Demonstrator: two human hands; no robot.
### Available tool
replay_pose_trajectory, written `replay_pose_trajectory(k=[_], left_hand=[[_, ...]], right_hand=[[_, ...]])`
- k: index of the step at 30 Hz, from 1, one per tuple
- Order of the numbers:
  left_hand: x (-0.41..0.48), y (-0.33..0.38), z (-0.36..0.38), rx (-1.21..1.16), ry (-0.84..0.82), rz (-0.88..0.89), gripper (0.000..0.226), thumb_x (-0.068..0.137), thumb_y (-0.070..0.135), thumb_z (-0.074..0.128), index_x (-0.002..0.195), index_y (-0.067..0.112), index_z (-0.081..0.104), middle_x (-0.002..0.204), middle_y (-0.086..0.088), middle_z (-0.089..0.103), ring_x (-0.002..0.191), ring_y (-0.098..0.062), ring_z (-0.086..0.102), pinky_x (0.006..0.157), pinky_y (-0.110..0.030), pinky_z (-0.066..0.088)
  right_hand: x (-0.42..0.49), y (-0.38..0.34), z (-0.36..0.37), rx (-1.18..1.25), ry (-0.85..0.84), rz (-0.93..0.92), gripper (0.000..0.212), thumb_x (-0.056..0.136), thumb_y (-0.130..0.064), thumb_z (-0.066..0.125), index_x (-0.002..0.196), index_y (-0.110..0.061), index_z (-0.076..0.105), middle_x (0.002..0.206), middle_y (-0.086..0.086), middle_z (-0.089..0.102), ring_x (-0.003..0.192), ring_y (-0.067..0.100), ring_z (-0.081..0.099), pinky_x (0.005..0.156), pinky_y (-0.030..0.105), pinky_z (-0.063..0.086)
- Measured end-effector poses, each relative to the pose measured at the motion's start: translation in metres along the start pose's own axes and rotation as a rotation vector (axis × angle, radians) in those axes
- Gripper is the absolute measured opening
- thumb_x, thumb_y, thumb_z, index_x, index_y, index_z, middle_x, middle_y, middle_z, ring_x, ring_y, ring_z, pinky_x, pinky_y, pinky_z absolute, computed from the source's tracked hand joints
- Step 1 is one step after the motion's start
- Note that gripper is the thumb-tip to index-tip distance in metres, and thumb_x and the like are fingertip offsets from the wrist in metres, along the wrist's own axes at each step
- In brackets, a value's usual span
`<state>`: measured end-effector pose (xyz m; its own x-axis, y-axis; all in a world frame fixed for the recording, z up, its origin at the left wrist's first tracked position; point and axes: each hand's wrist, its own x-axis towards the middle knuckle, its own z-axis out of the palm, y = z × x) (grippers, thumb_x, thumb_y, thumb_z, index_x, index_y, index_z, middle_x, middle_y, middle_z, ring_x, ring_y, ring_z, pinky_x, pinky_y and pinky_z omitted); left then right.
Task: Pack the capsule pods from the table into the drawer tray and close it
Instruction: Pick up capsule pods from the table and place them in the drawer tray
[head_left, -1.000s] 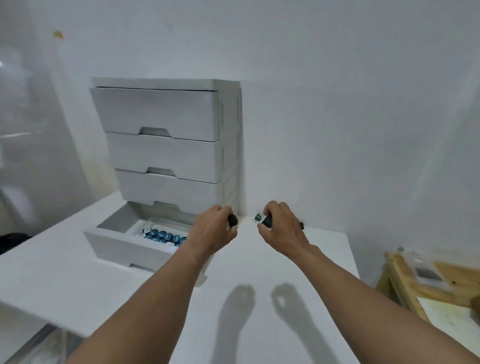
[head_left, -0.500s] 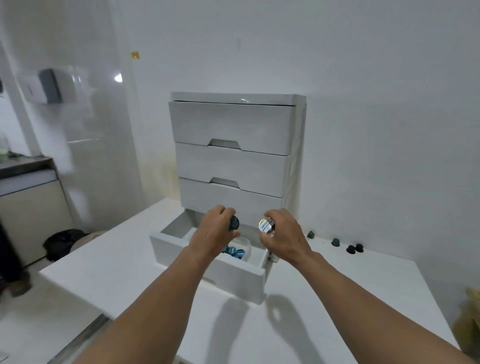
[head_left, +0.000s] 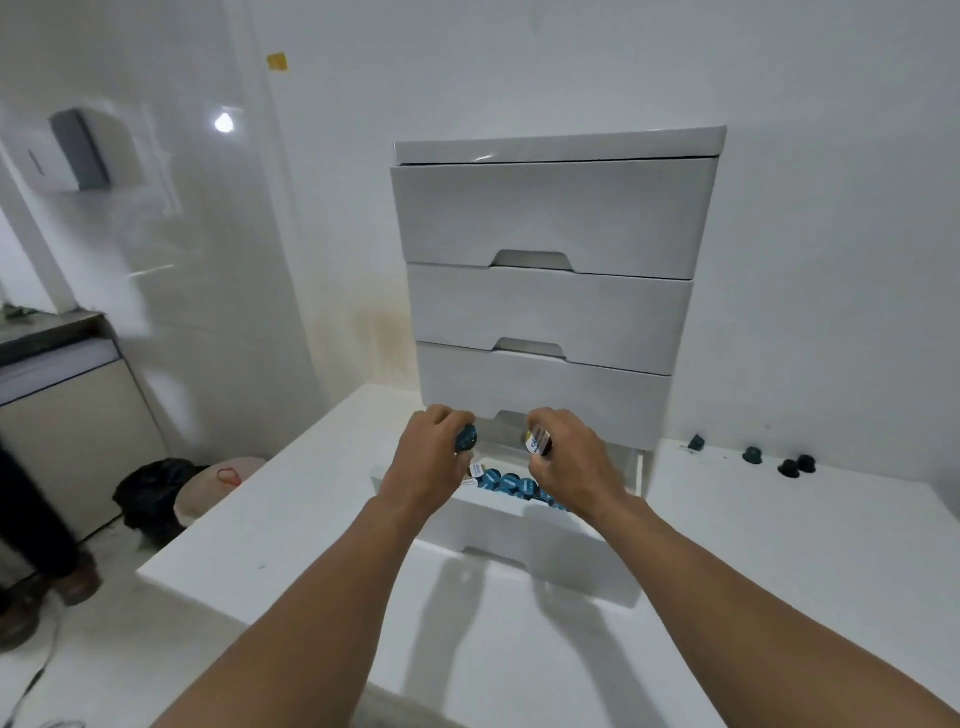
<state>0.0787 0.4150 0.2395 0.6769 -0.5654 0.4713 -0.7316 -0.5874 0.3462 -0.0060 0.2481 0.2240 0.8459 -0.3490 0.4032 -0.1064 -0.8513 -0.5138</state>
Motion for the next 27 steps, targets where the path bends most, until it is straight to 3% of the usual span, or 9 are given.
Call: replay_pose_trajectory(k=[6, 14, 17, 24, 27], left_hand=[[0.018, -0.031, 0.022, -0.037, -0.015, -0.032, 0.035, 0.083, 0.008, 0.064, 0.116, 0.014, 0.059, 0.116, -0.007, 0.051, 0.102, -0.020, 0.049, 0.082, -0.014, 0.034], [0.069, -0.070, 0.073, 0.018, -0.107, -0.087, 0.035, 0.086, 0.017, 0.065, 0.120, 0.017, 0.057, 0.123, -0.006, 0.055, 0.109, -0.023, 0.050, 0.089, -0.027, 0.042], [0.090, -0.083, 0.099, 0.029, -0.163, -0.099, 0.035, 0.085, 0.016, 0.065, 0.119, 0.016, 0.058, 0.120, -0.008, 0.055, 0.105, -0.025, 0.053, 0.086, -0.028, 0.044], [0.114, -0.103, 0.162, 0.002, -0.337, -0.112, 0.039, 0.084, 0.009, 0.065, 0.122, 0.009, 0.056, 0.120, -0.012, 0.054, 0.103, -0.026, 0.055, 0.088, -0.029, 0.045], [0.122, -0.114, 0.182, -0.044, -0.380, -0.130, 0.038, 0.085, 0.005, 0.060, 0.123, 0.007, 0.054, 0.120, -0.009, 0.051, 0.099, -0.021, 0.052, 0.082, -0.009, 0.038]], right_hand=[[0.032, 0.008, 0.029, -0.022, -0.044, 0.021, 0.039, 0.082, -0.005, 0.059, 0.116, -0.023, 0.056, 0.111, 0.000, 0.047, 0.094, 0.017, 0.051, 0.079, 0.022, 0.040], [0.087, 0.044, 0.078, -0.031, -0.100, 0.037, 0.038, 0.083, -0.014, 0.067, 0.118, -0.021, 0.056, 0.110, -0.001, 0.056, 0.102, 0.019, 0.053, 0.083, 0.024, 0.039], [0.105, 0.063, 0.097, -0.040, -0.126, 0.046, 0.026, 0.083, -0.014, 0.067, 0.108, -0.016, 0.058, 0.102, -0.005, 0.054, 0.100, 0.015, 0.050, 0.078, 0.022, 0.032], [0.115, 0.112, 0.144, 0.003, -0.275, 0.201, 0.044, 0.087, -0.017, 0.066, 0.128, -0.017, 0.049, 0.128, 0.003, 0.048, 0.112, 0.017, 0.050, 0.093, 0.023, 0.038], [0.115, 0.124, 0.157, -0.007, -0.296, 0.247, 0.041, 0.088, -0.016, 0.063, 0.126, -0.017, 0.049, 0.128, 0.003, 0.049, 0.111, 0.019, 0.052, 0.093, 0.028, 0.042]])
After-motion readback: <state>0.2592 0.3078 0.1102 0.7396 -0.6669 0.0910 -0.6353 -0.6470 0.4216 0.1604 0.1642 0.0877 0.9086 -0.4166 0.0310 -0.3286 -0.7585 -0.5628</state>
